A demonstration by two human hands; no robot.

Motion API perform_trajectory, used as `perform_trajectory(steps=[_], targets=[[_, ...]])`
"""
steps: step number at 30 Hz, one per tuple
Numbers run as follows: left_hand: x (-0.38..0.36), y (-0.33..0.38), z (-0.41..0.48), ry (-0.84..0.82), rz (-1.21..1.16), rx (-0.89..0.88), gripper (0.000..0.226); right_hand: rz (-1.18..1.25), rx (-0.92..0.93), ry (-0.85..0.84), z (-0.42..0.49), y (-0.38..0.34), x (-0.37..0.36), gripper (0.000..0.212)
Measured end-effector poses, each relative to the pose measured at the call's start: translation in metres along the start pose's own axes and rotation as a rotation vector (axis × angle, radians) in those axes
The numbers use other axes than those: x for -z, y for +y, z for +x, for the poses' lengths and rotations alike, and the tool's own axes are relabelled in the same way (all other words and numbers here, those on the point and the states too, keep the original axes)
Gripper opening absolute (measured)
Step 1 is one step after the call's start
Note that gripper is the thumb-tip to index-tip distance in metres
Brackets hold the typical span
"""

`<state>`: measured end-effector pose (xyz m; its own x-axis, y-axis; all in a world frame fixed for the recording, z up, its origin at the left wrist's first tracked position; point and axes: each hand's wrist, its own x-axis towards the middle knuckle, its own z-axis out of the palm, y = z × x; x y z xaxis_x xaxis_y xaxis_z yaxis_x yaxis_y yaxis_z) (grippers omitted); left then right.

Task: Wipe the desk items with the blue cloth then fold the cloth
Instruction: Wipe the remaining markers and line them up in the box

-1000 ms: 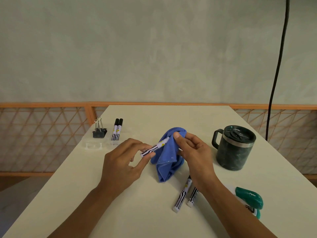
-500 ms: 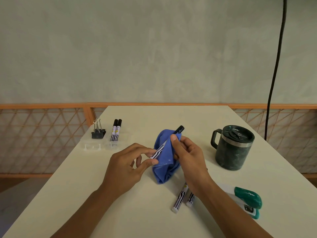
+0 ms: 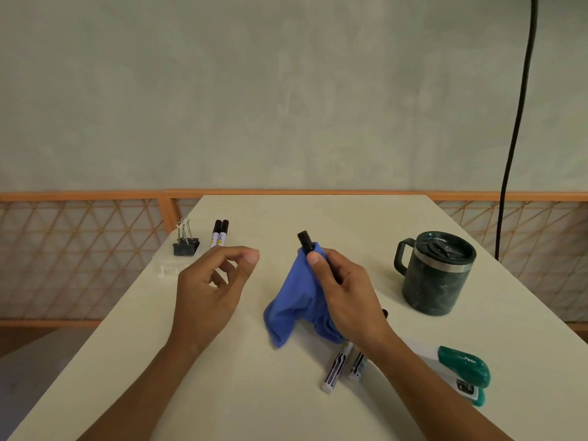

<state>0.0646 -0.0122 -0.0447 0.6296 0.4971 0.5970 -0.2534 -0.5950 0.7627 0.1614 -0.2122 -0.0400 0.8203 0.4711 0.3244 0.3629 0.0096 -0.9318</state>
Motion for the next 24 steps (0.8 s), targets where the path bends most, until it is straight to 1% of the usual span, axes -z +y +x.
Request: perform_trajectory(steps=[2,5,8,10,15,19,24], targets=[[0.0,0.001,0.0,0.004,-0.01,0.01,0.016,-0.068,0.036,-0.025,-0.001,-0.001,-0.003,0.027],[-0.003,0.005,-0.001,-0.011,-0.012,-0.016,0.025,-0.167,0.1,-0.067,-0.003,-0.003,-0.007,0.036],[-0.004,0.001,-0.001,-0.063,0.047,-0.093,0.038,-0.3,0.168,-0.112,-0.006,0.001,-0.01,0.026],[-0.003,-0.001,-0.001,-0.107,0.071,-0.115,0.038,-0.388,0.209,-0.127,-0.007,0.003,-0.014,0.025],[-0.006,-0.001,-0.001,-0.173,0.091,-0.082,0.039,-0.528,0.272,-0.164,-0.006,0.013,-0.018,0.021],[-0.004,0.001,-0.001,-0.16,0.083,-0.101,0.035,-0.576,0.274,-0.185,-0.005,0.015,-0.018,0.028],[0.0,0.004,0.003,-0.106,0.089,-0.1,0.038,-0.669,0.283,-0.211,-0.002,0.02,-0.009,0.033]])
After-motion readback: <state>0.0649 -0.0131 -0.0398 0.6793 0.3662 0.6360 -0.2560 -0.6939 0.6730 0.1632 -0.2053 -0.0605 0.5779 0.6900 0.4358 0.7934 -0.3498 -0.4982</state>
